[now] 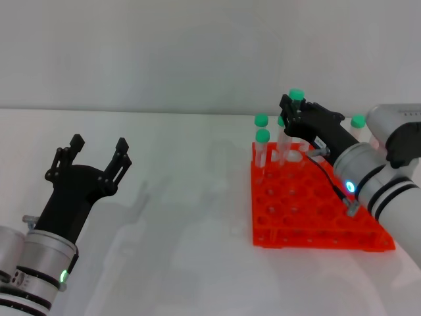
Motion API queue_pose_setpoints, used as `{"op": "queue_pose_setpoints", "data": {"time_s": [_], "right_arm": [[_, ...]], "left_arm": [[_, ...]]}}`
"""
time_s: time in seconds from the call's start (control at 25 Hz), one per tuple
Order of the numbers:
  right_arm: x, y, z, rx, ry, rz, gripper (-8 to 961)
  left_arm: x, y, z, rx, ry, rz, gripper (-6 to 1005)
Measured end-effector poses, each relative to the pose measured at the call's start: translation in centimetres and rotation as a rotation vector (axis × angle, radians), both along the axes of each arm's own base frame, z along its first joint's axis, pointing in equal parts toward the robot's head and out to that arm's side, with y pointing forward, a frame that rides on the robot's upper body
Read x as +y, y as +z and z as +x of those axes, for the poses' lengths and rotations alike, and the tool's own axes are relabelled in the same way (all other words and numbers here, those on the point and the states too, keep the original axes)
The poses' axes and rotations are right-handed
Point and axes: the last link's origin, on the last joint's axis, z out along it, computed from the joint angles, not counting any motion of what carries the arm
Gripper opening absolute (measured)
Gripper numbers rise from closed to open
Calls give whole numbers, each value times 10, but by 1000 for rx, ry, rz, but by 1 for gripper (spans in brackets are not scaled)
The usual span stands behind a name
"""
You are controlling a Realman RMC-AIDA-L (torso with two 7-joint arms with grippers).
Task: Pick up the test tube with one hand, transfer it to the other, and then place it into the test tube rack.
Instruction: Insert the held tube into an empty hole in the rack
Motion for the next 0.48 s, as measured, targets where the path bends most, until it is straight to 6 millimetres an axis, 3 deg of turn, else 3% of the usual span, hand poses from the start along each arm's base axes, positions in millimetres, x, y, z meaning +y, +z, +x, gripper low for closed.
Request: {"op": "queue_pose_setpoints", "data": {"time_s": [0.48], "right_arm": [[3, -2, -6, -41, 20, -4, 213]], "left_arm": [[0, 0, 1, -2, -1, 0, 847]]}}
